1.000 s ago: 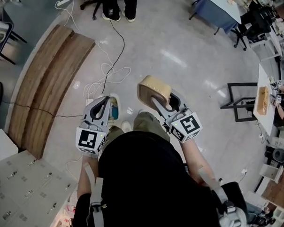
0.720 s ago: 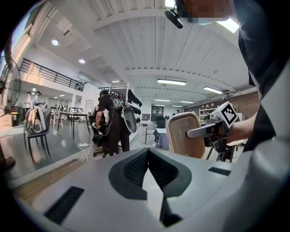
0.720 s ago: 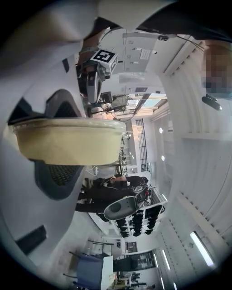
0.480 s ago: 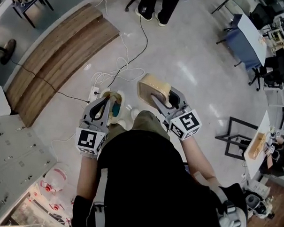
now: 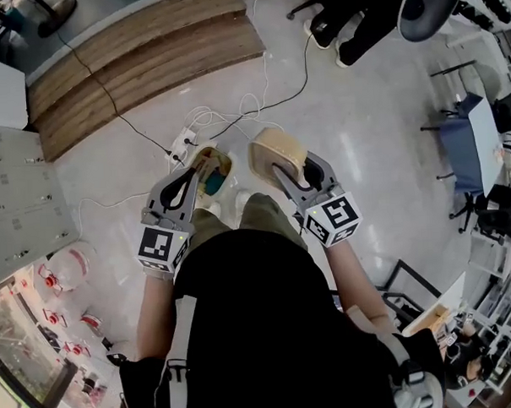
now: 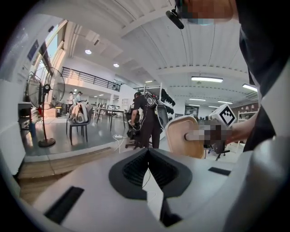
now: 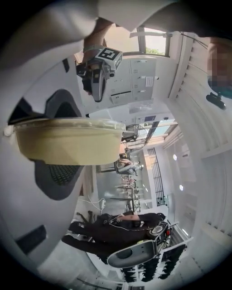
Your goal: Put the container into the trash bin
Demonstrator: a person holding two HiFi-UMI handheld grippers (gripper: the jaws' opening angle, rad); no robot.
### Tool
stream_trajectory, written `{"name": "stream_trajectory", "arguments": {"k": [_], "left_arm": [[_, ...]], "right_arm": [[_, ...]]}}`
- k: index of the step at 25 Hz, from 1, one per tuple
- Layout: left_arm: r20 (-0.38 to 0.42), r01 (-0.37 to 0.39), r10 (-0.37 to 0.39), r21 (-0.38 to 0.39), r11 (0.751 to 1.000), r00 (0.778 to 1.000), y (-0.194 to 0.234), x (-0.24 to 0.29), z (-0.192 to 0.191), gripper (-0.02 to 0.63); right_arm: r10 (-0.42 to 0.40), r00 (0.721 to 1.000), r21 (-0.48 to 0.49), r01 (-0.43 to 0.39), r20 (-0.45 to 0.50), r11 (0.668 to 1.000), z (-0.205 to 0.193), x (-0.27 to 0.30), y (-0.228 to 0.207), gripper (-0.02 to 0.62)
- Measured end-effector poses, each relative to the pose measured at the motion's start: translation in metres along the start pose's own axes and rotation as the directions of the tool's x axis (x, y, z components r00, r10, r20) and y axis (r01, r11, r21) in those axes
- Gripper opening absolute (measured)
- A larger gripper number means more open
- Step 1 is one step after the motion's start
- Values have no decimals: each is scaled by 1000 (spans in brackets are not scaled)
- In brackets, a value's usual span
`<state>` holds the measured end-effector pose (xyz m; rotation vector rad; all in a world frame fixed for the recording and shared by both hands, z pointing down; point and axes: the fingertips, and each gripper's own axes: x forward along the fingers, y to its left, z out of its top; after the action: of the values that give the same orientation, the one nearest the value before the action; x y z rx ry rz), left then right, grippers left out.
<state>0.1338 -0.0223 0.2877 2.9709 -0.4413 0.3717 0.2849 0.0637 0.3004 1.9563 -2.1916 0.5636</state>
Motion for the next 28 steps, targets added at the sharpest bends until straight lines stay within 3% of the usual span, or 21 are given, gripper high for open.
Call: {"name": "stream_trajectory", "arguments": {"k": [6, 13, 21, 28], "left_arm": [[-36, -150, 148, -62, 987, 988, 19, -28, -24, 8], [-48, -287, 284, -110, 951, 958, 29, -55, -42, 8], [-60, -425, 422, -189, 885, 905, 29, -101, -59, 8], [-74, -502, 503, -275, 820, 861, 39, -142, -83, 8]], "right_arm": [[138, 988, -30, -140, -63, 990, -11, 39, 16, 219], [259, 954, -43, -268, -151, 962, -35, 76, 35, 219], [349, 897, -99, -386, -270, 917, -73, 111, 65, 219], [356, 860, -121, -423, -366, 898, -116, 138, 88, 219]]}}
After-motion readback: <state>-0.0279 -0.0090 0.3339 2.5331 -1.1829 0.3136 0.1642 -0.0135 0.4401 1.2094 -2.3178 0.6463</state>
